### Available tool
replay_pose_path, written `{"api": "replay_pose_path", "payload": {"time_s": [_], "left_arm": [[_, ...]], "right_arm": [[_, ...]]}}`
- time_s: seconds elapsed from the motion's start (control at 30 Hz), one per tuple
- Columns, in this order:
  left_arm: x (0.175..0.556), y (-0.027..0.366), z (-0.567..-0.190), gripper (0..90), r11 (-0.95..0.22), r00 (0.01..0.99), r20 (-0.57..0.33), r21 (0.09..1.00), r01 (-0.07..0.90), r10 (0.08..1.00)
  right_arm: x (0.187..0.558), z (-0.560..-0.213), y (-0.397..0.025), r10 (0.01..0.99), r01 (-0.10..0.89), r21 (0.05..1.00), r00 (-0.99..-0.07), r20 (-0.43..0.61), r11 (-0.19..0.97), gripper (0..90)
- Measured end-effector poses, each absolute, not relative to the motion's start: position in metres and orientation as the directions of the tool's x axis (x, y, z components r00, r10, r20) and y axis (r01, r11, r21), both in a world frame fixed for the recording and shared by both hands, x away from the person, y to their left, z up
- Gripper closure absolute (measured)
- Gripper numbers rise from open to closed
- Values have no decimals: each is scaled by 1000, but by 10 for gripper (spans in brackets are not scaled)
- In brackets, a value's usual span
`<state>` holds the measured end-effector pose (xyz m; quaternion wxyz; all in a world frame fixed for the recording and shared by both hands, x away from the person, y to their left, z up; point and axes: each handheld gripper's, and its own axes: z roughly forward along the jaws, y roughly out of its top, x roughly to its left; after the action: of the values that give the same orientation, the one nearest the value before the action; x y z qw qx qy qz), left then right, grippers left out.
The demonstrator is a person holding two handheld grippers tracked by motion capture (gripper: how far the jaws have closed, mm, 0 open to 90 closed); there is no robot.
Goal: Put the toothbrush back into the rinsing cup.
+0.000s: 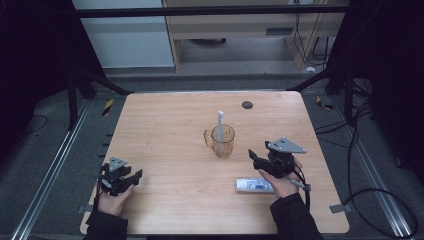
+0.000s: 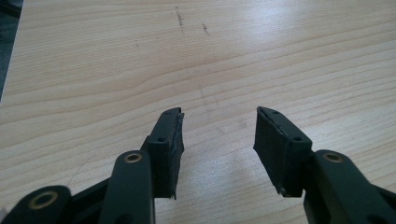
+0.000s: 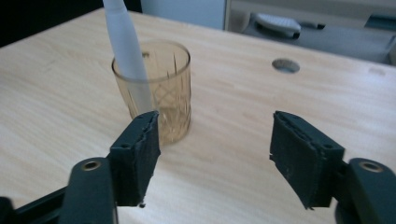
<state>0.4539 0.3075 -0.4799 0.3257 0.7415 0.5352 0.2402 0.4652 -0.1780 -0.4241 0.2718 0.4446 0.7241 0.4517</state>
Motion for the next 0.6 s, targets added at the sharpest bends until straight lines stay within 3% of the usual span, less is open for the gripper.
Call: {"api": "replay_pose_path", "payload": {"time_s": [0.6], "left_arm": [[454,308,-480,533,-220,317,9,740,636,948]], "right_arm": [[451,-454,-183,877,489,843,-479,45,224,601]]}}
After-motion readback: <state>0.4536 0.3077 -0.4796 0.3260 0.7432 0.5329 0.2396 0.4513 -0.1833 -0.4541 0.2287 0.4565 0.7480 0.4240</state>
